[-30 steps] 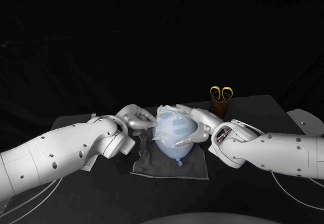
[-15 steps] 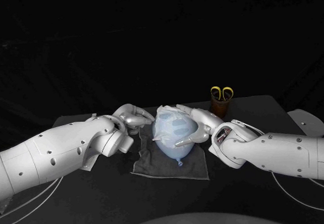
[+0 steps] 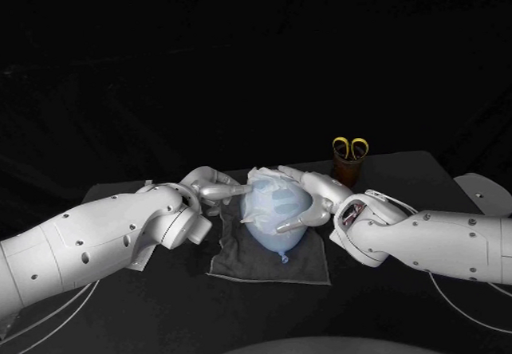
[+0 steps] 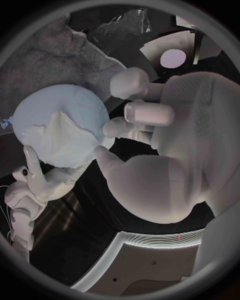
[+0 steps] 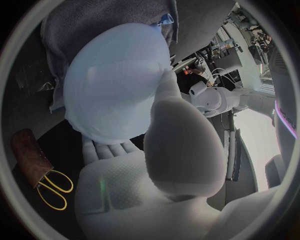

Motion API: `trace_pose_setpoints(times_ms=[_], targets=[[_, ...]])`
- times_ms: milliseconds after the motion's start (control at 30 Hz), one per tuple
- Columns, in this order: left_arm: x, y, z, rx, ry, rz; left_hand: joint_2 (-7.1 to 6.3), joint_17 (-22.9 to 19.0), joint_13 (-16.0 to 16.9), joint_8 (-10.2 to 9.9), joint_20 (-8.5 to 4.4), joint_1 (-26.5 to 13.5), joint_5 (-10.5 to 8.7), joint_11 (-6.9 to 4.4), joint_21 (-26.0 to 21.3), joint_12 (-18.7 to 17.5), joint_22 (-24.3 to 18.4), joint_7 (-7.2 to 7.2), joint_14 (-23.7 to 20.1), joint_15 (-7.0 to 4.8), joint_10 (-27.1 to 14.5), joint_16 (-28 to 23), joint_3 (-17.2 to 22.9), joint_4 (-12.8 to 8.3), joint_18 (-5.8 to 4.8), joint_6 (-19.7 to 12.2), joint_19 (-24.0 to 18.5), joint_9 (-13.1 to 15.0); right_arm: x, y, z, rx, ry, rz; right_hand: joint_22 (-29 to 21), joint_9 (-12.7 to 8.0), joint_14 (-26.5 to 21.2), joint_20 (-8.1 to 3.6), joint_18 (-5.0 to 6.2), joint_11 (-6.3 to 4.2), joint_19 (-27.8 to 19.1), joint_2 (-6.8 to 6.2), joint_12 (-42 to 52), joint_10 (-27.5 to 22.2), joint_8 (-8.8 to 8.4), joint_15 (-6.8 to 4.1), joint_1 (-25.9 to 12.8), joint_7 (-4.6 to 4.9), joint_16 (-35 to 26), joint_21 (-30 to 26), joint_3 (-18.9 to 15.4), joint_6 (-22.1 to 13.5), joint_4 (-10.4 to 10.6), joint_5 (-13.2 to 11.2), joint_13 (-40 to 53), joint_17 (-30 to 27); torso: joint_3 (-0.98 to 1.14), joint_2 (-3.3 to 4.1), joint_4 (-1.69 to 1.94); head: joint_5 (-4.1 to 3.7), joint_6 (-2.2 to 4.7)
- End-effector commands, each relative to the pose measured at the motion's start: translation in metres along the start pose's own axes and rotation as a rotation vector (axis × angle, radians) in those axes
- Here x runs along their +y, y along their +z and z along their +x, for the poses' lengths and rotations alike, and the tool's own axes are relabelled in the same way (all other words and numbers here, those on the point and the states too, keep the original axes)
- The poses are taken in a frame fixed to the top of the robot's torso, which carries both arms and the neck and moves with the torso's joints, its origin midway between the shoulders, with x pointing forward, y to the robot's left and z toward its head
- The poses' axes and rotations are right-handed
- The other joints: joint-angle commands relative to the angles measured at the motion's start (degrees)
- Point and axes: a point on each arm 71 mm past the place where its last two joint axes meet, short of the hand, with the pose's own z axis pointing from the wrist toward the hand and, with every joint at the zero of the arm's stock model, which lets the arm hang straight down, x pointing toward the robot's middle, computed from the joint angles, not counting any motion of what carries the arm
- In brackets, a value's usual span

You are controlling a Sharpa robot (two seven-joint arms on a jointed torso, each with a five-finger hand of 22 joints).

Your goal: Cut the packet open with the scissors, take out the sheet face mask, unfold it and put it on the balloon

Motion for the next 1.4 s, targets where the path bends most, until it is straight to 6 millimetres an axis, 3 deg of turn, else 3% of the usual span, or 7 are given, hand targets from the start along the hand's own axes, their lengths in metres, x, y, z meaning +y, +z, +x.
trace_pose_setpoints(times_ms=[33, 467, 600, 767, 833, 1067, 1400], targets=[[-0.0044, 0.0001, 0.006, 0.034, 0.041, 0.019, -0.02, 11.4, 0.0, -0.6, 0.24, 0.8, -4.73, 0.1, -0.3, 0.1, -0.2, 0.19, 4.6, 0.47, -0.5, -0.3, -2.3, 1.3, -0.28, 0.2, -0.2, -0.5, -0.001, -0.0014, 0.0065, 0.041, -0.009, 0.01, -0.1, 0.1, -0.4, -0.11, -0.66, 0.07, -0.3, 0.07, 0.3, 0.1, 0.24, 0.15, 0.5, 9.26, -0.3, -0.4, 0.1, 0.4, 0.0, 0.1, 0.1, -0.1, -0.01, 0.0, -0.01, 0.02, -0.1], [-0.0073, 0.0006, 0.0101, 0.049, 0.066, 0.034, 1.14, 11.8, 0.5, -1.9, 0.33, 5.5, -4.76, 0.2, -0.3, 0.5, 0.0, 0.38, 4.7, 0.57, -0.3, -0.2, -4.9, 2.3, -0.31, 0.4, 0.0, -1.7, -0.0003, -0.0008, 0.0077, 0.044, -0.009, 0.009, -0.1, 0.1, -0.4, -0.11, -0.66, 0.07, -0.3, 0.07, 0.3, 0.1, 0.24, 0.15, 0.5, 9.26, -0.3, -0.4, 0.1, 0.4, 0.0, 0.1, 0.1, -0.1, 0.0, 0.0, -0.03, 0.08, -0.29], [-0.0084, 0.0014, 0.0113, 0.048, 0.067, 0.036, 2.61, 12.7, 0.7, -2.1, 0.26, 8.3, -4.75, 0.01, 0.0, 0.6, 0.6, 0.22, 5.1, 0.43, 0.1, 0.0, -4.2, 1.9, -0.42, 1.1, 0.4, -2.1, 0.0003, -0.0004, 0.0085, 0.046, -0.008, 0.008, -0.1, 0.1, -0.4, -0.11, -0.66, 0.07, -0.3, 0.07, 0.3, 0.1, 0.24, 0.15, 0.5, 9.26, -0.3, -0.4, 0.1, 0.4, 0.0, 0.1, 0.1, -0.1, 0.0, 0.0, -0.01, 0.08, -0.32], [-0.0083, 0.0033, 0.0099, 0.03, 0.063, 0.032, 5.57, 14.1, 2.1, -2.0, -0.14, 13.2, -4.74, -0.68, 0.8, 1.4, 2.1, -0.51, 5.6, -0.15, 1.4, 0.4, -1.2, 0.2, -0.7, 3.2, 1.4, -2.5, 0.001, -0.0002, 0.0091, 0.047, -0.008, 0.007, -0.1, 0.1, -0.4, -0.11, -0.66, 0.07, -0.3, 0.07, 0.3, 0.1, 0.24, 0.15, 0.5, 9.26, -0.3, -0.4, 0.1, 0.4, 0.0, 0.1, 0.1, -0.1, 0.03, 0.0, -0.01, 0.1, -0.43], [-0.0083, 0.0041, 0.0097, 0.026, 0.06, 0.03, 5.92, 14.5, 2.5, -2.0, -0.25, 13.7, -4.74, -0.79, 1.0, 1.7, 2.5, -0.66, 5.8, -0.24, 1.8, 0.5, -0.8, 0.1, -0.79, 3.7, 1.7, -2.6, 0.001, -0.0002, 0.0092, 0.047, -0.008, 0.007, -0.2, 0.1, -0.5, -0.11, -0.66, 0.07, -0.4, 0.09, 0.3, 0.2, 0.27, 0.16, 0.5, 9.26, -0.4, -0.4, 0.1, 0.5, 0.0, 0.0, 0.1, -0.2, 0.02, 0.0, -0.04, 0.06, -0.48], [-0.0089, 0.0071, 0.0099, 0.014, 0.055, 0.023, 5.91, 15.1, 3.4, -1.8, -0.5, 13.2, -4.75, -1.13, 1.2, 2.3, 2.8, -1.09, 6.0, -0.53, 2.8, 0.6, -0.6, 0.5, -0.84, 4.8, 2.0, -2.7, 0.0017, -0.0001, 0.0102, 0.048, -0.006, 0.006, -0.2, 0.1, -0.4, -0.1, -0.66, 0.07, -0.4, 0.13, 0.4, 0.3, 0.29, 0.15, 0.4, 9.26, -0.4, -0.4, 0.2, 0.6, 0.0, 0.0, 0.1, -0.2, 0.0, 0.0, -0.06, 0.15, -0.43], [-0.0085, 0.009, 0.0071, -0.018, 0.05, 0.019, 6.46, 15.1, 5.6, -0.4, -1.68, 14.7, -4.72, -2.75, 2.4, 3.3, 5.2, -2.83, 6.0, -2.01, 5.9, 0.6, 2.0, -0.2, -1.31, 7.7, 3.7, -2.1, 0.0018, -0.0002, 0.0108, 0.048, -0.006, 0.008, -0.2, 0.1, -0.4, -0.1, -0.66, 0.07, -0.4, 0.18, 0.4, 0.3, 0.3, 0.15, 0.4, 9.26, -0.4, -0.3, 0.3, 0.6, 0.0, 0.0, 0.1, -0.2, 0.03, 0.0, -0.01, 0.21, -0.47]])
